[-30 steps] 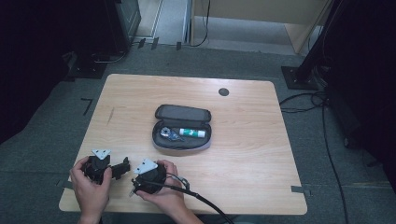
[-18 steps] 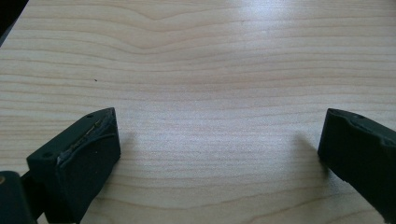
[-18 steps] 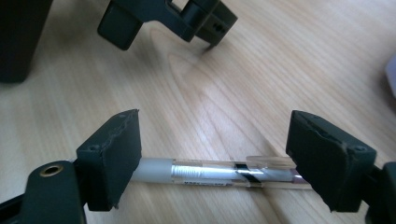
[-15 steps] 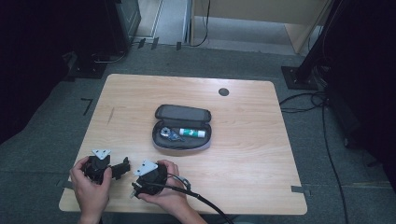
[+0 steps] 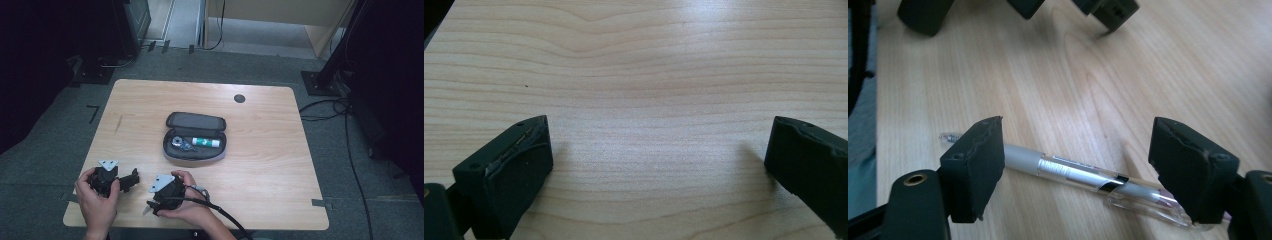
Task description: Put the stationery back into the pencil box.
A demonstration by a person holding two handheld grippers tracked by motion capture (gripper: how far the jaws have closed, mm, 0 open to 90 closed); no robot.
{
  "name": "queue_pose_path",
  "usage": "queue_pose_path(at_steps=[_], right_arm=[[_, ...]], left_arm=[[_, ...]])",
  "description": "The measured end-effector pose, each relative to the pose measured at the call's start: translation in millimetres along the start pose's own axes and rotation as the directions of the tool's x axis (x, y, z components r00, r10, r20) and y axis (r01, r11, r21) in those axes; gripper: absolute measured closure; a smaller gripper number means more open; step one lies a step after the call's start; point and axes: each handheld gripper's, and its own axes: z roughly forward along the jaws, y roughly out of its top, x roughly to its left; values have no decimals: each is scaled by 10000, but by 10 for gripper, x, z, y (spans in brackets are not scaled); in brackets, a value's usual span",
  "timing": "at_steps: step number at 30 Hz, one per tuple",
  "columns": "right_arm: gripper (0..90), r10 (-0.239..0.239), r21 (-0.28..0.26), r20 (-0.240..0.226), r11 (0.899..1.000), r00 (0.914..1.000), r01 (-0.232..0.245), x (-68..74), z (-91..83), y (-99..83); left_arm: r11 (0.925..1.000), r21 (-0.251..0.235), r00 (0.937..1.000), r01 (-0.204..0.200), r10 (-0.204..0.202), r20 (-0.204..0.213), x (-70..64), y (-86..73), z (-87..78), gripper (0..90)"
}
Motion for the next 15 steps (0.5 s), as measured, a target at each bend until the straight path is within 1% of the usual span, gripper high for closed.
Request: queue_pose_path(at_steps=[2,6,7,9,10,15], right_arm=[[239,-23,74,-266,10000,9996,25,-41,1,-18],[261,-25,222,-912,9997,9958,45,-104,23,-66],[274,-196,225,-1067,9995,9941,222,-110,28,-75],[282,-536,192,-1152,9982,9919,562,-113,29,-87],[303,-744,212,-1168,9968,9904,774,-116,25,-88],[481,-947,182,-1427,9950,9852,983,-162,-22,-100]], left_arm=[[10000,0,10000,0,0,-1,0,0,0,0],[10000,0,10000,1,-1,-2,0,0,0,0],[10000,-1,10000,1,-1,-1,0,0,0,0],[10000,0,10000,-1,1,-1,0,0,0,0],[10000,-1,10000,0,0,-2,0,0,0,0],[10000,1,10000,0,0,0,0,0,0,0]])
